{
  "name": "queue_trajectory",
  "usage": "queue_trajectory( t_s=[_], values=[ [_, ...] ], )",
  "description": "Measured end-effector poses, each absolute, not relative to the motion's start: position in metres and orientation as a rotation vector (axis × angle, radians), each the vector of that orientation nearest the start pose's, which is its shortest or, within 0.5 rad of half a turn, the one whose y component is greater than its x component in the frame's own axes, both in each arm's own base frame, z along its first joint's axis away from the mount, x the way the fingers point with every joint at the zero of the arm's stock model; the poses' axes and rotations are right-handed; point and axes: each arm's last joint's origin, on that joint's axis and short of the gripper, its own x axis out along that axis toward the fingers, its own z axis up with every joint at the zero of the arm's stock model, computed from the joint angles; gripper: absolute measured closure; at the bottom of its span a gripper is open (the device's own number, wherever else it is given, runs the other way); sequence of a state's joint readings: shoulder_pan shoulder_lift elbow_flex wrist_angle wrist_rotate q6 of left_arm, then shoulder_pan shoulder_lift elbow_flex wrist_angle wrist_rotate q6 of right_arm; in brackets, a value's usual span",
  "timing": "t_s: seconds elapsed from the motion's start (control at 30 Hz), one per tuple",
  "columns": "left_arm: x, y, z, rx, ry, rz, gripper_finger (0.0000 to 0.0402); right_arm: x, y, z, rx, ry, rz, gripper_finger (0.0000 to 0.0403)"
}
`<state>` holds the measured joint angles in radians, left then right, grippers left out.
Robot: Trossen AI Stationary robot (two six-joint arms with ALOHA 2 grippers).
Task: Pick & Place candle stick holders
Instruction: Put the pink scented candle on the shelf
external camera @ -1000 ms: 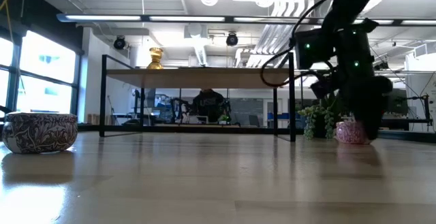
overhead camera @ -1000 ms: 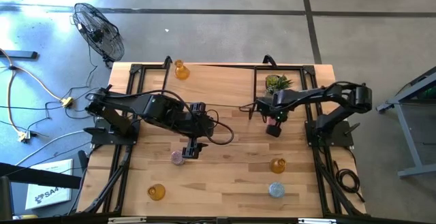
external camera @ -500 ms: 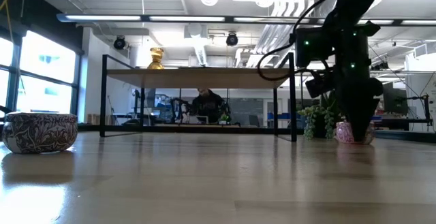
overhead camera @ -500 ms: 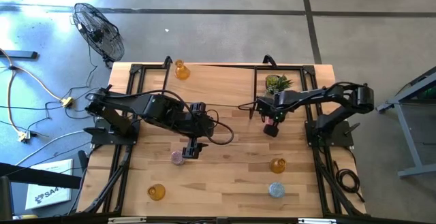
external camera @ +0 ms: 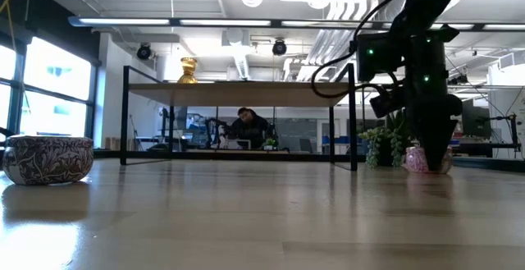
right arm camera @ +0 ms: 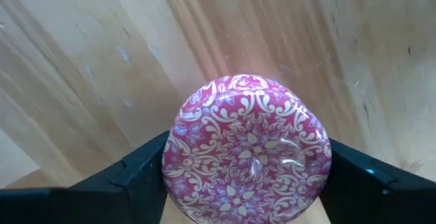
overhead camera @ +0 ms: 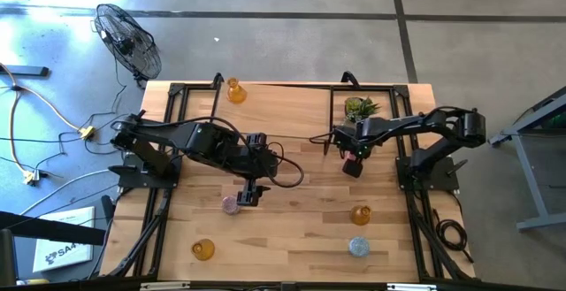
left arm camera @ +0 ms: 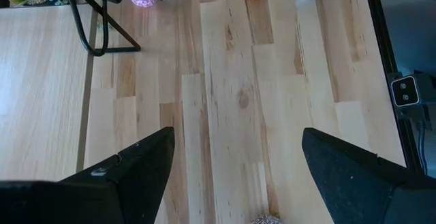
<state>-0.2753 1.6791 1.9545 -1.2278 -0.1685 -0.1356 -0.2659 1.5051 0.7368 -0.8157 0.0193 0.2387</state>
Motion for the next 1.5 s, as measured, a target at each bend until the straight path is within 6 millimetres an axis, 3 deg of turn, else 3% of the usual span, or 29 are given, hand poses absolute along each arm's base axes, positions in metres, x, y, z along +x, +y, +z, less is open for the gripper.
queue_trajectory(
  t_s=[0.3, 0.43, 0.6, 0.73, 0.9, 1.03, 1.17, 1.37, 1.5],
  values=[
    [0.313, -0.083, 0.412, 0.084, 0.932, -0.035, 0.0087, 0.209, -0.024, 0.145, 0.31, 1.655, -0.36, 0.0118],
    [0.313, -0.083, 0.412, 0.084, 0.932, -0.035, 0.0087, 0.212, -0.005, 0.158, 0.228, 1.642, -0.38, 0.0118],
    [0.313, -0.083, 0.412, 0.084, 0.932, -0.035, 0.0087, 0.221, 0.02, 0.196, 0.111, 1.566, -0.425, 0.0118],
    [0.313, -0.083, 0.412, 0.076, 0.933, -0.031, 0.0087, 0.227, 0.038, 0.239, 0.02, 1.494, -0.473, 0.0118],
    [0.313, -0.084, 0.412, 0.051, 0.936, -0.043, 0.0087, 0.23, 0.047, 0.294, -0.03, 1.389, -0.539, 0.0118],
    [0.313, -0.084, 0.412, 0.041, 0.938, -0.052, 0.0087, 0.235, 0.043, 0.334, -0.086, 1.268, -0.537, 0.0118],
    [0.313, -0.085, 0.412, -0.005, 0.941, -0.035, 0.0087, 0.24, 0.026, 0.368, -0.119, 1.17, -0.54, 0.0118],
    [0.31, -0.082, 0.412, -0.003, 0.946, 0.029, 0.0087, 0.25, -0.016, 0.404, -0.09, 1.033, -0.498, 0.0118],
    [0.304, -0.081, 0.414, 0.0, 0.96, 0.047, 0.0087, 0.26, -0.051, 0.414, -0.016, 0.971, -0.447, 0.0118]
  ],
)
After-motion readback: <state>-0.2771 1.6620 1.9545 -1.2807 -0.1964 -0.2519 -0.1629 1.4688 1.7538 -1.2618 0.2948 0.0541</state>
